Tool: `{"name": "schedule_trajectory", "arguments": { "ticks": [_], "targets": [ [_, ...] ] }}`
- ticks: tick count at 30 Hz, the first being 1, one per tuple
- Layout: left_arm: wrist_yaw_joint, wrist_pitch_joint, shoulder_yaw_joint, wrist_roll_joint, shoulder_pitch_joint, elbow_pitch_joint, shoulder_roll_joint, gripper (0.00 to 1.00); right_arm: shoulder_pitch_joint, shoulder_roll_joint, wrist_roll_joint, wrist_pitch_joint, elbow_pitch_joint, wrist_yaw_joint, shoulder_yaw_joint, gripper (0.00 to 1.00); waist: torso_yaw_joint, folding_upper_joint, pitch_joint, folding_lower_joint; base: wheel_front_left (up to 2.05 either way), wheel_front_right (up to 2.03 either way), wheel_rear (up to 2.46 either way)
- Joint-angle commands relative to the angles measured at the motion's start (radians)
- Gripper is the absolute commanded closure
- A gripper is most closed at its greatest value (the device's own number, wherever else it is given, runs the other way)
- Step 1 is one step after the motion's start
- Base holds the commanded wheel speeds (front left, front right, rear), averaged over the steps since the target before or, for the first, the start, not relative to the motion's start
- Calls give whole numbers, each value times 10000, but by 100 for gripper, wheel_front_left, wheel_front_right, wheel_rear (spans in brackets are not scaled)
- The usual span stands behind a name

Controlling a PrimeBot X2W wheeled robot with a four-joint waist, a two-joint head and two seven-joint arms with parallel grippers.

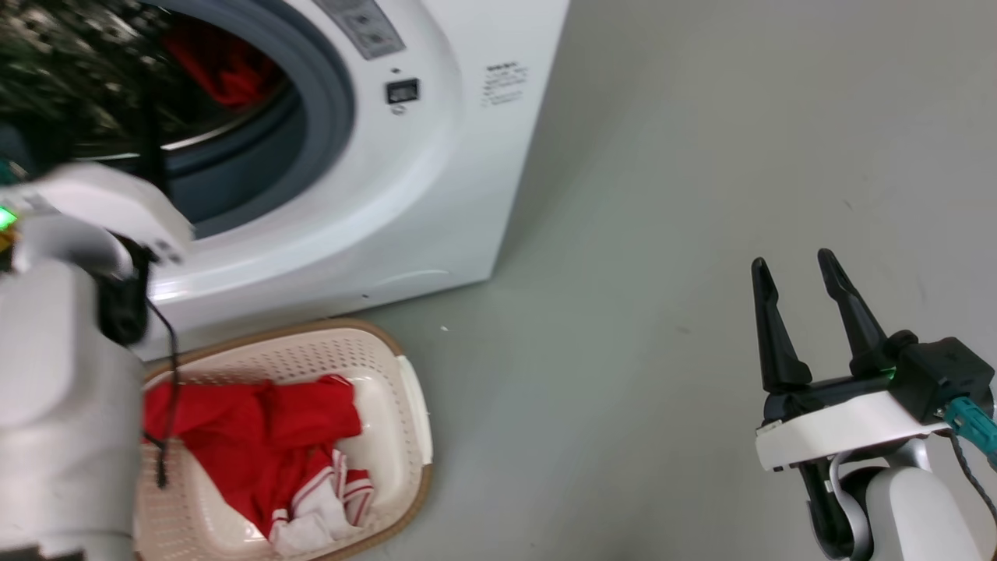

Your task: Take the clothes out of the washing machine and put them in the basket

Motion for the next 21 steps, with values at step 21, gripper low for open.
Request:
{"name": "schedule_trajectory", "arguments": {
  "ticks": [21],
  "targets": [
    [96,4483,-412,330,-5356,1806,2410,0,-1198,12,1385,-970,1474,-7,1124,0,-2369,0,3094,0,0,0,0]
  ]
}}
